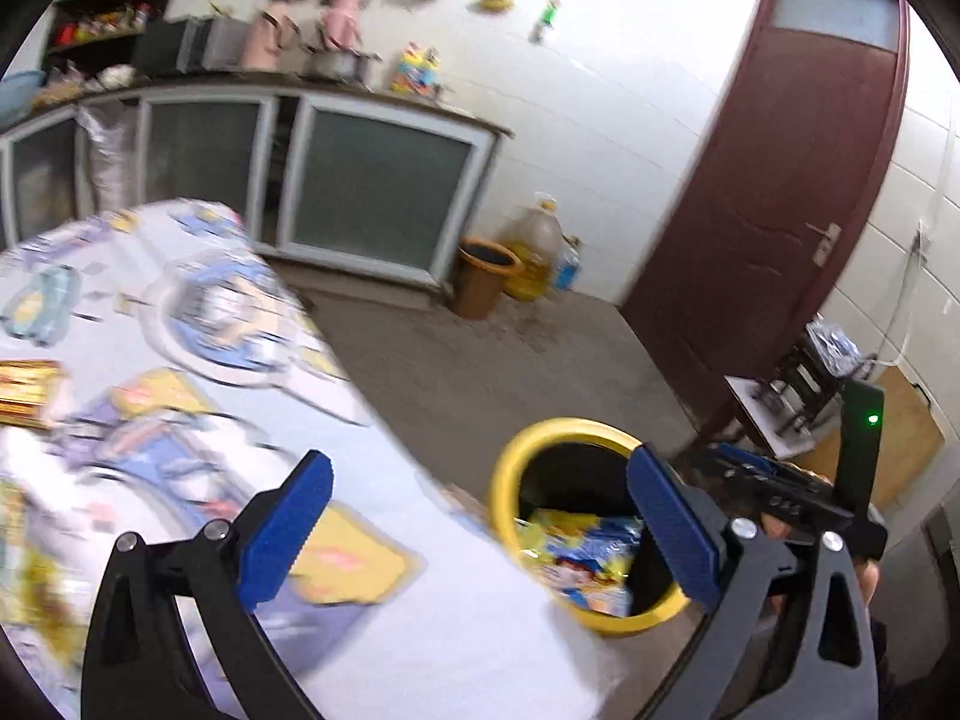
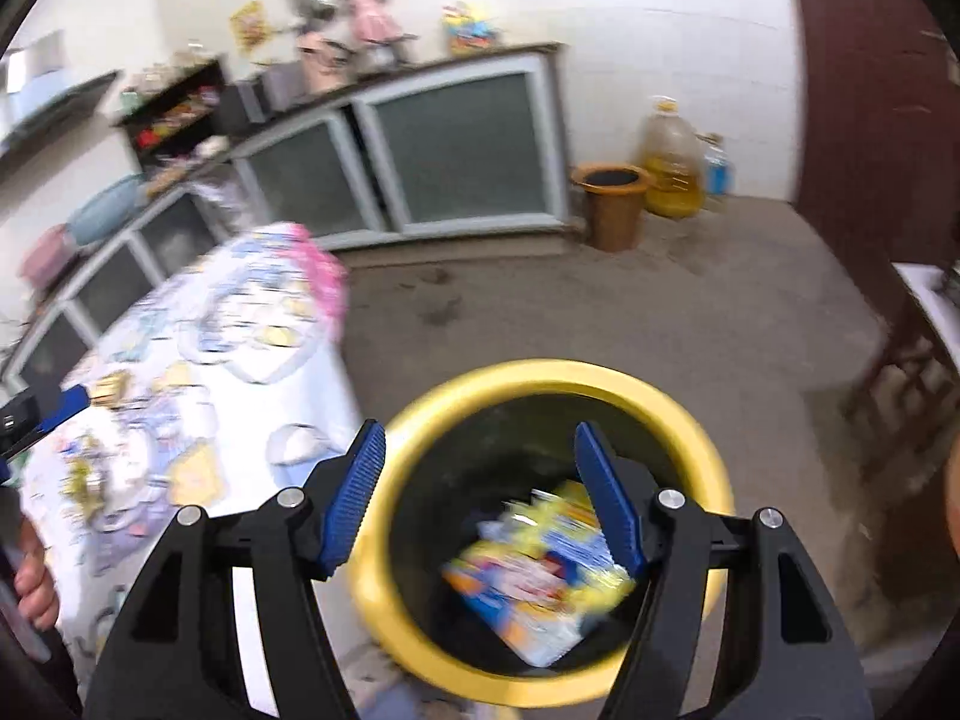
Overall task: Collect trash
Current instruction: 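Move both tools back over the table toward the glove and white bundle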
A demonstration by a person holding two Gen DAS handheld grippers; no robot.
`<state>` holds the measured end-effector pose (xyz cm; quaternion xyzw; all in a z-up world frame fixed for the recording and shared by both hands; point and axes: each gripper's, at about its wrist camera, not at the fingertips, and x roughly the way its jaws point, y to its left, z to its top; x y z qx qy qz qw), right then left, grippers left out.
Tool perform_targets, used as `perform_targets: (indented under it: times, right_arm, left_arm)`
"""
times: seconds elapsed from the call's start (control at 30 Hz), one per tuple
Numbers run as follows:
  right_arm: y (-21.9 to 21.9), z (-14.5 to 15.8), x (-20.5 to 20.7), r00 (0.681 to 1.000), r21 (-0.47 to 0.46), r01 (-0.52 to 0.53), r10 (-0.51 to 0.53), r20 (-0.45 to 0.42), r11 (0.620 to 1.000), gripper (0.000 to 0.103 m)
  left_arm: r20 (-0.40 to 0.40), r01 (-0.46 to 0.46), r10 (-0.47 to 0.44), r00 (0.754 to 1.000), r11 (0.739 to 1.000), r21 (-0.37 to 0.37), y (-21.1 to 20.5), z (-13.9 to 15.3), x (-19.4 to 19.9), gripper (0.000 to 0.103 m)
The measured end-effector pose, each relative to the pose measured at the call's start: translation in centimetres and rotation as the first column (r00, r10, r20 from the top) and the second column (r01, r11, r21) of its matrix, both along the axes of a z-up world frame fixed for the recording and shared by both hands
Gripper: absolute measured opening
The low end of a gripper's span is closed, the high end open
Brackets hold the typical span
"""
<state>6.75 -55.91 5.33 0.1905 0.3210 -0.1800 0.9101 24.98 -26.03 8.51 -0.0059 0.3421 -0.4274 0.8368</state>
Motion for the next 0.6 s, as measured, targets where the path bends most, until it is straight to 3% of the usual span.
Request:
perform_targets:
  times: [0.1, 0.23, 0.37, 0.43, 0.6]
  right_arm:
    - [3.4, 1.3, 2.4, 0.990, -0.026, -0.128, 0.129, 0.055, 0.991, 0.063]
    - [8.5, 2.1, 6.1, 0.953, -0.063, -0.291, 0.295, 0.069, 0.955, 0.063]
    - [14.3, 2.1, 10.8, 0.873, -0.055, -0.480, 0.483, 0.069, 0.875, 0.063]
    - [17.7, 2.0, 13.7, 0.812, -0.050, -0.578, 0.581, 0.060, 0.814, 0.063]
    - [24.1, 1.7, 19.9, 0.699, -0.034, -0.714, 0.715, 0.014, 0.699, 0.060]
  left_arm:
    - [0.050, -0.078, 0.077, 0.996, 0.997, 0.024, 5.2, 0.7, 1.2, 0.095]
    - [0.132, -0.234, 0.222, 0.966, 0.968, 0.087, 13.9, 0.8, 2.9, 0.095]
    - [0.154, -0.323, 0.297, 0.942, 0.929, 0.183, 21.1, -0.7, 5.1, 0.095]
    - [0.158, -0.348, 0.320, 0.934, 0.913, 0.211, 23.8, -1.5, 5.9, 0.095]
    - [0.126, -0.329, 0.307, 0.943, 0.915, 0.233, 27.5, -3.5, 8.3, 0.095]
